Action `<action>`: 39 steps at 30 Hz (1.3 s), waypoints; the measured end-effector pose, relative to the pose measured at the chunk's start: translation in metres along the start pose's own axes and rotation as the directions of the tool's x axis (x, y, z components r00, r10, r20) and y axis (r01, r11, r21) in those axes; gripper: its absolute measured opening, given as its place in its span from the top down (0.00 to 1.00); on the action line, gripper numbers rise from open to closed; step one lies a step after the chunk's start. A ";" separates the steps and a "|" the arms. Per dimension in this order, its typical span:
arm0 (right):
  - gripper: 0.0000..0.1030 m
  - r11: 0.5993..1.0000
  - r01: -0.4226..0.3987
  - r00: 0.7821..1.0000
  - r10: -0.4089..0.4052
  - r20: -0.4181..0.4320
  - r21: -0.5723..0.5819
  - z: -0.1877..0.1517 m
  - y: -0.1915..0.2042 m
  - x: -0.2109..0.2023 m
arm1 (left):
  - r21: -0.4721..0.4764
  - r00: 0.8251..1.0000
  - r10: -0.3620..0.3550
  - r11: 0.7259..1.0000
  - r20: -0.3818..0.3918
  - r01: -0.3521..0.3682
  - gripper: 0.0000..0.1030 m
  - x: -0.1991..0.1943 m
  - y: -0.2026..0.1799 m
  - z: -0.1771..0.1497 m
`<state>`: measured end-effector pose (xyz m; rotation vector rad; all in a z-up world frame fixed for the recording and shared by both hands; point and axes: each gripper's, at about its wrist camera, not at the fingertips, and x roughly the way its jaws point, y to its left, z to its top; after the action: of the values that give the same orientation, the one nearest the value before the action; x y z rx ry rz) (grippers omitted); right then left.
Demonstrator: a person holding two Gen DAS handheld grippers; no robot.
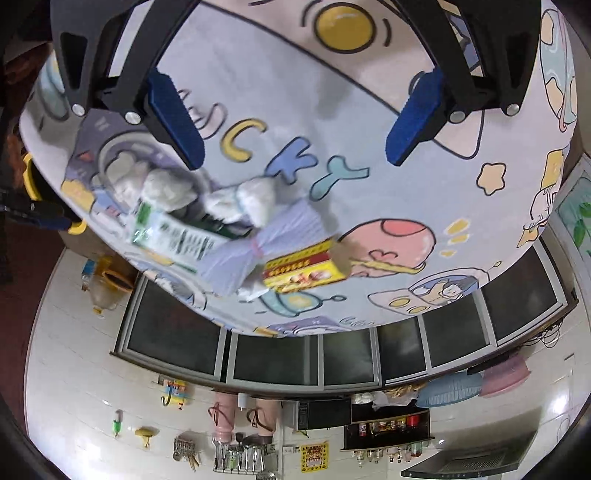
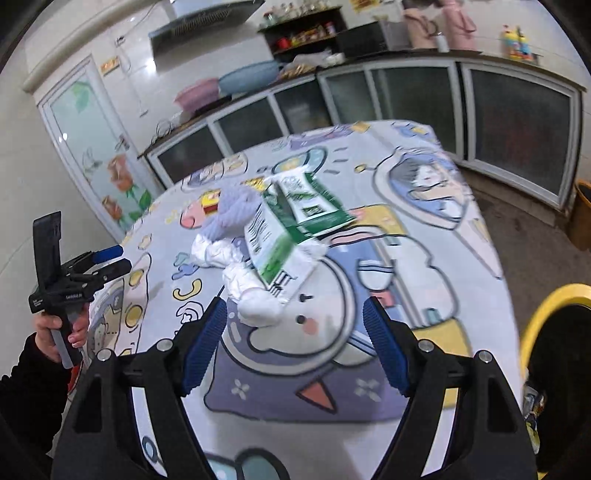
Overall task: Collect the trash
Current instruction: 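Grasp the white tissue with the left tool while the right tool grasps the green tube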
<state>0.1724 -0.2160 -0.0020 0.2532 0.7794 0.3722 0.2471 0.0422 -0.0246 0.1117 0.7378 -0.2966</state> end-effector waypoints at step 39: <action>0.54 0.977 -0.138 0.966 0.169 -0.194 0.165 0.040 -0.028 0.117 | -0.120 0.946 -0.266 0.961 -0.184 0.247 0.38 0.143 -0.028 0.035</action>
<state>0.2842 -0.1963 -0.0582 0.4237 0.9980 0.4928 0.3616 -0.0243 -0.0953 -0.0483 0.9662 -0.5038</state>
